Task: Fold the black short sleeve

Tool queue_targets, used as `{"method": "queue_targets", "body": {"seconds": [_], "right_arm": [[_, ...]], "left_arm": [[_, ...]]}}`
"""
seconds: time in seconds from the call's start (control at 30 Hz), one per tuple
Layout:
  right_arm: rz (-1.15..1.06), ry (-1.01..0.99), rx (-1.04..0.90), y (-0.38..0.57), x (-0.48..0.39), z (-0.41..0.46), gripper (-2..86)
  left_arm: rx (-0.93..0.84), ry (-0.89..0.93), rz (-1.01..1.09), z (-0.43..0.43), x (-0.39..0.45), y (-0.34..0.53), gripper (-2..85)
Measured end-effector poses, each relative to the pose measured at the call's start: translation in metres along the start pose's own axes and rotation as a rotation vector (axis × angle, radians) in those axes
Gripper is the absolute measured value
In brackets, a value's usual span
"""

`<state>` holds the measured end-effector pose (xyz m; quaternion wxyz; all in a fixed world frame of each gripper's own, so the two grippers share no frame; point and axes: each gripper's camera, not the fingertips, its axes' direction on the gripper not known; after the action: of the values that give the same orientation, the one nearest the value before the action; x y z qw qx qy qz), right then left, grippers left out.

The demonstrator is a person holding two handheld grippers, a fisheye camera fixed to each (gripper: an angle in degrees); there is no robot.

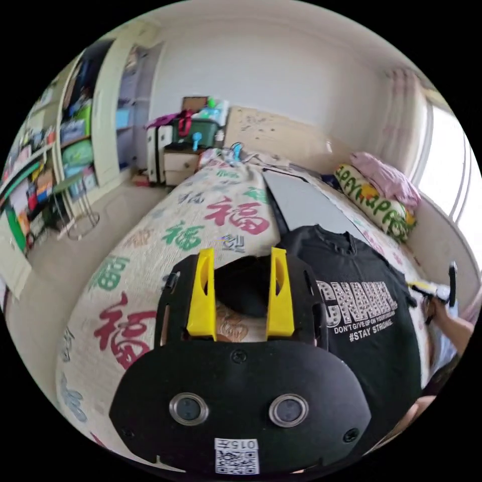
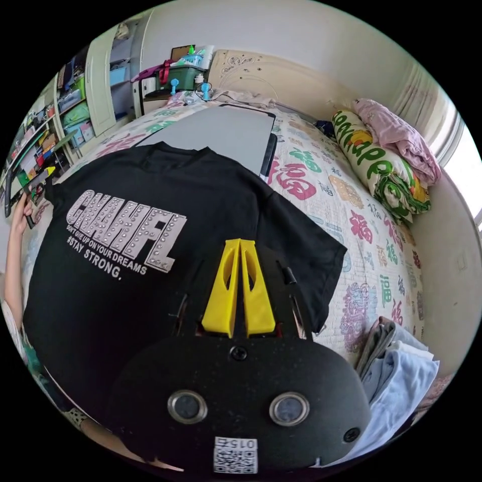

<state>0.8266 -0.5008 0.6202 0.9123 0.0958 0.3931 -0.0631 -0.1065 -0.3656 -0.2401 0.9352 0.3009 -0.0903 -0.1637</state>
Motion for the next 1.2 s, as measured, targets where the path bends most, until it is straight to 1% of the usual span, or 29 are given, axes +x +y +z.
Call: {"method": "queue_targets", "body": {"seconds": [0.07,0.1,0.2,0.27,0.3,0.33,0.37,0.4,0.47,0.57,0.67,0.77,0.83,0.9,0.97,1.1,1.17,1.2], "right_arm": [[-0.01,-0.031,0.014,0.021,-0.004,0.004,-1.0],[-0.014,-0.044,0.011,0.024,-0.006,0.006,-1.0],[-0.062,-0.134,-0.001,0.027,-0.031,0.01,-0.9],[-0.173,-0.214,0.019,0.022,-0.066,0.008,-0.8],[-0.2,-0.227,0.023,0.02,-0.076,0.009,-0.8],[-0.251,-0.252,0.029,0.016,-0.096,0.011,-0.6],[-0.297,-0.281,0.035,0.01,-0.117,0.016,-0.4],[-0.318,-0.296,0.039,0.007,-0.128,0.019,0.0],[-0.377,-0.365,0.045,-0.007,-0.166,0.034,2.4],[-0.442,-0.475,0.001,-0.022,-0.208,0.056,6.6],[-0.512,-0.581,-0.07,-0.028,-0.237,0.084,10.3],[-0.547,-0.643,-0.133,-0.026,-0.249,0.117,11.0],[-0.544,-0.627,-0.175,-0.025,-0.247,0.139,11.1],[-0.528,-0.654,-0.198,-0.021,-0.238,0.156,11.2],[-0.508,-0.741,-0.265,-0.014,-0.224,0.176,11.4],[-0.534,-0.79,-0.268,-0.002,-0.208,0.187,12.0],[-0.524,-0.885,-0.267,0.005,-0.197,0.191,13.0],[-0.525,-0.893,-0.273,0.006,-0.195,0.194,13.2]], "left_arm": [[-0.01,0.117,-0.118,0.0,-0.011,0.006,19.4],[-0.007,0.136,-0.137,0.0,-0.012,0.008,19.4],[-0.051,0.204,-0.102,-0.005,-0.005,0.019,16.0],[-0.064,0.24,0.001,-0.019,0.007,0.027,9.9],[-0.055,0.239,0.037,-0.024,0.012,0.027,8.2],[-0.049,0.236,0.137,-0.034,0.029,0.024,6.6],[-0.092,0.235,0.241,-0.04,0.051,0.02,5.7],[-0.122,0.243,0.288,-0.042,0.063,0.019,5.6],[-0.196,0.285,0.46,-0.053,0.107,0.028,5.3],[-0.228,0.248,0.582,-0.062,0.15,0.043,5.5],[-0.236,0.228,0.662,-0.073,0.181,0.055,6.2],[-0.225,0.21,0.71,-0.085,0.204,0.065,7.1],[-0.215,0.178,0.76,-0.09,0.22,0.073,7.8],[-0.211,0.162,0.79,-0.094,0.234,0.079,8.3],[-0.209,0.158,0.806,-0.1,0.248,0.083,8.7],[-0.205,0.148,0.821,-0.104,0.268,0.088,9.0],[-0.201,0.141,0.832,-0.108,0.282,0.09,9.2],[-0.201,0.141,0.832,-0.109,0.285,0.09,9.2]]}}
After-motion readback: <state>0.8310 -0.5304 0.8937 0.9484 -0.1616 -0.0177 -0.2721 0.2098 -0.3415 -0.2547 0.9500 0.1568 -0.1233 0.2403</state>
